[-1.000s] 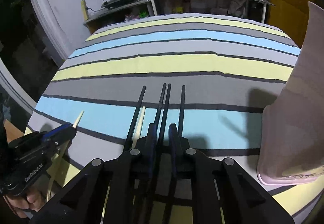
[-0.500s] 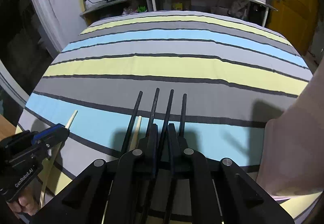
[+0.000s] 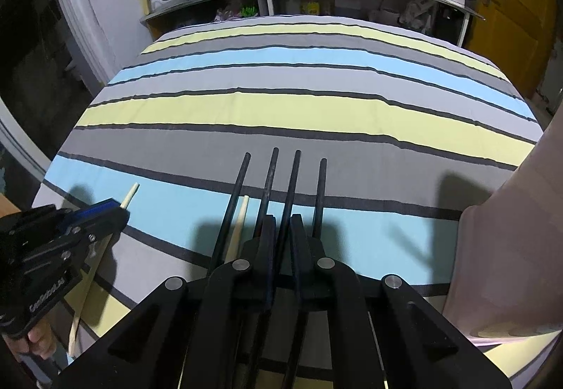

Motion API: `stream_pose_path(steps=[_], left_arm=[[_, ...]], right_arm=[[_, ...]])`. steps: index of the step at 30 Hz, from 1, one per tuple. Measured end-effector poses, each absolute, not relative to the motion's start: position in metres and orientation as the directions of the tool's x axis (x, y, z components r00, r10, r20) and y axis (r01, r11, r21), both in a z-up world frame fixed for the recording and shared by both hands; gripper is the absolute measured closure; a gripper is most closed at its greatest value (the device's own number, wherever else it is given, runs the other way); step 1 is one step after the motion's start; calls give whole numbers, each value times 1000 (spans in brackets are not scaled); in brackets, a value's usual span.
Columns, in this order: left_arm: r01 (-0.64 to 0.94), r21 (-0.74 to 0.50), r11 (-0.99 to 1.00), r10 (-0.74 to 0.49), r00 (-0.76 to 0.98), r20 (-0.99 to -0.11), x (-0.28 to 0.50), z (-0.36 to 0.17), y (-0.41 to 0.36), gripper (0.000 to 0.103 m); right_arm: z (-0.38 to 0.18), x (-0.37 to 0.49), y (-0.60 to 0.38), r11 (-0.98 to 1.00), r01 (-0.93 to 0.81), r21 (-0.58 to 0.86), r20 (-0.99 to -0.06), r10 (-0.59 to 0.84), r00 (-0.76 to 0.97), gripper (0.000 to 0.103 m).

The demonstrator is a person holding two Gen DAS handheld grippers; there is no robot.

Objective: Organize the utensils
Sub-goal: 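Lift and carry the chopsticks in both tools toward the pink holder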

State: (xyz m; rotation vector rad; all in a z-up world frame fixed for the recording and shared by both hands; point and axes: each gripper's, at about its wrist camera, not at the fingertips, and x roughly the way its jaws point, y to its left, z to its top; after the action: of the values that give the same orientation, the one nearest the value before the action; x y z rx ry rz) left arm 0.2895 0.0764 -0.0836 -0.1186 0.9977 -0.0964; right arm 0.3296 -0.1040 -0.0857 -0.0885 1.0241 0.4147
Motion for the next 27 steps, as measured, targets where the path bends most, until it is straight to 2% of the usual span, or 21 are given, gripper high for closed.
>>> stream_pose_path(steps=[4, 10, 27], left_arm=[[40, -103, 994, -108, 531, -840, 295, -83, 72, 97], [22, -164, 986, -149, 546, -824, 290, -71, 79, 98], [114, -245, 963, -254, 687, -680, 232, 42, 69, 98]], right_arm=[[-84, 329, -106, 919, -367, 146, -841, 310, 443, 98], [-69, 317, -108, 910, -379, 169, -817, 344, 462, 98], [27, 265, -144, 892, -405, 199, -677, 424, 601, 98]])
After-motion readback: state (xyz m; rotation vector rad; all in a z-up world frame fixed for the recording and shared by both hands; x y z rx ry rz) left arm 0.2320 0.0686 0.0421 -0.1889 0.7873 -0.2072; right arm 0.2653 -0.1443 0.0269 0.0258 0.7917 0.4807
